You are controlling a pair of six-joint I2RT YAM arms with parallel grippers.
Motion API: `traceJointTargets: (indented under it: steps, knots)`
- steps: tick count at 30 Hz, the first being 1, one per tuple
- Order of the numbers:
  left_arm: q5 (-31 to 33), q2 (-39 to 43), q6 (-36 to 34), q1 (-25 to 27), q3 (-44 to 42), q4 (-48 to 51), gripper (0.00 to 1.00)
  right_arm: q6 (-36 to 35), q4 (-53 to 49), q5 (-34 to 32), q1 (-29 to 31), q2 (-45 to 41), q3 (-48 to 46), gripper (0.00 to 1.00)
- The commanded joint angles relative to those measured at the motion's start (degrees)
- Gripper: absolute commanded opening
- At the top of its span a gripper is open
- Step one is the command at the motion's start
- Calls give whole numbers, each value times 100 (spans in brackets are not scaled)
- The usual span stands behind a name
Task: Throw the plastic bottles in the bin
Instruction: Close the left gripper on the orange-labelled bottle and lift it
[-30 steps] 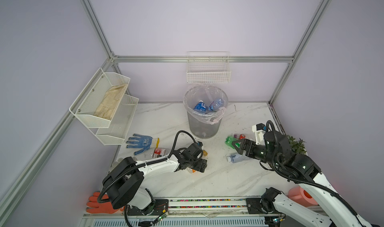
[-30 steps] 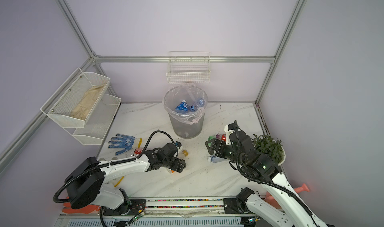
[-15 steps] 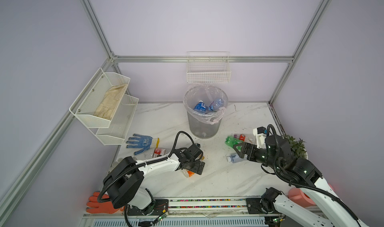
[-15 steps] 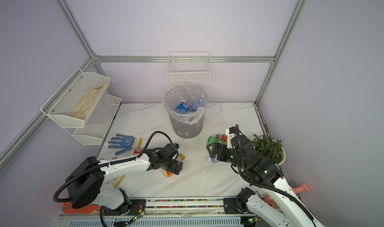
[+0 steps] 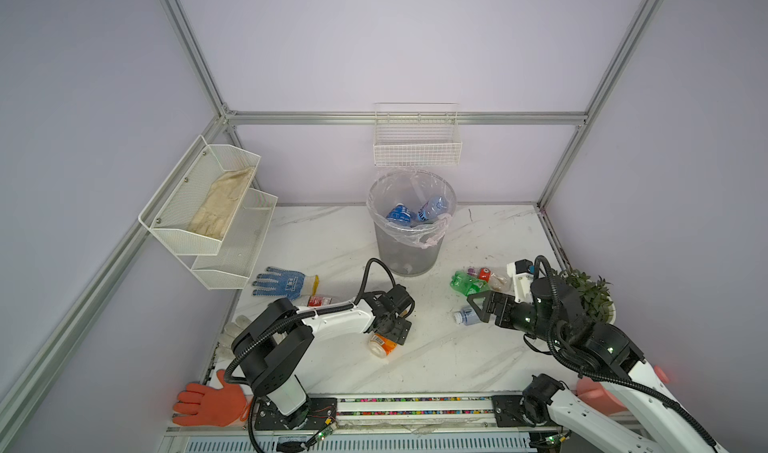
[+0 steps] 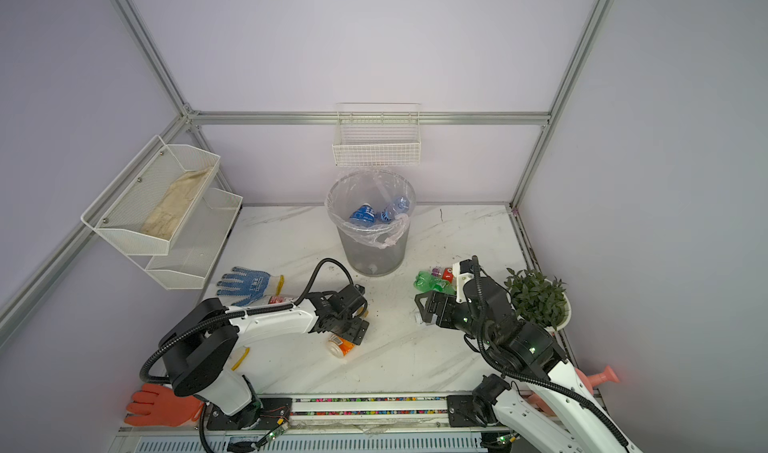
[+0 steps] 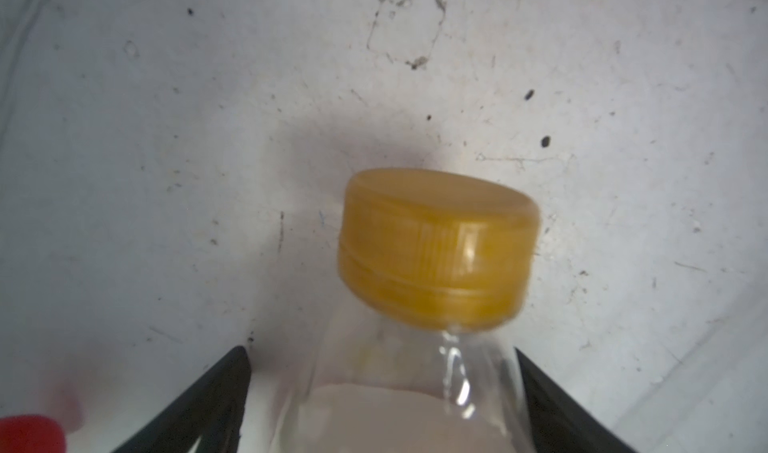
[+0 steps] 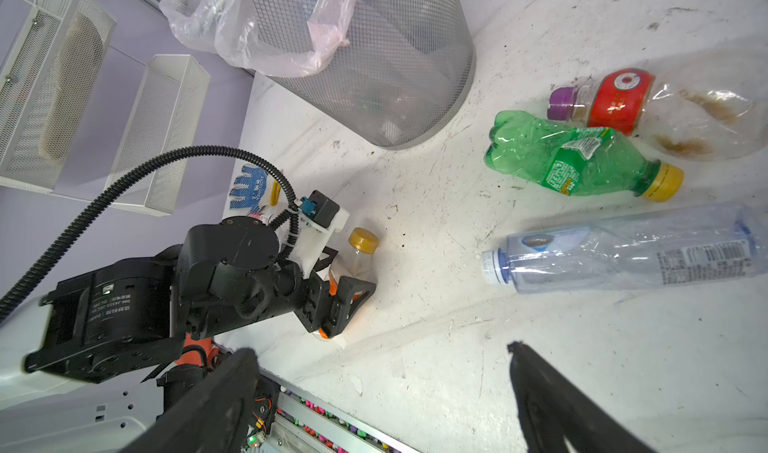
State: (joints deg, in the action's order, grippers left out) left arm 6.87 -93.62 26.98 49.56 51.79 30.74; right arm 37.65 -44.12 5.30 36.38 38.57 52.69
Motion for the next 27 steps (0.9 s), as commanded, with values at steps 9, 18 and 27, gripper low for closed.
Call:
traceJointTargets:
  steps: [9, 18, 27]
  knots:
    - [-345, 65, -26, 3, -61, 15, 59, 135, 123, -105, 18, -108, 15, 95]
    - [-342, 448, 79, 9, -156, 15, 55, 173, 118, -108, 19, -209, 36, 95]
    - [-437, 1158, 103, 10, 10, 62, 51, 198, -109, -239, 22, -374, 247, 95]
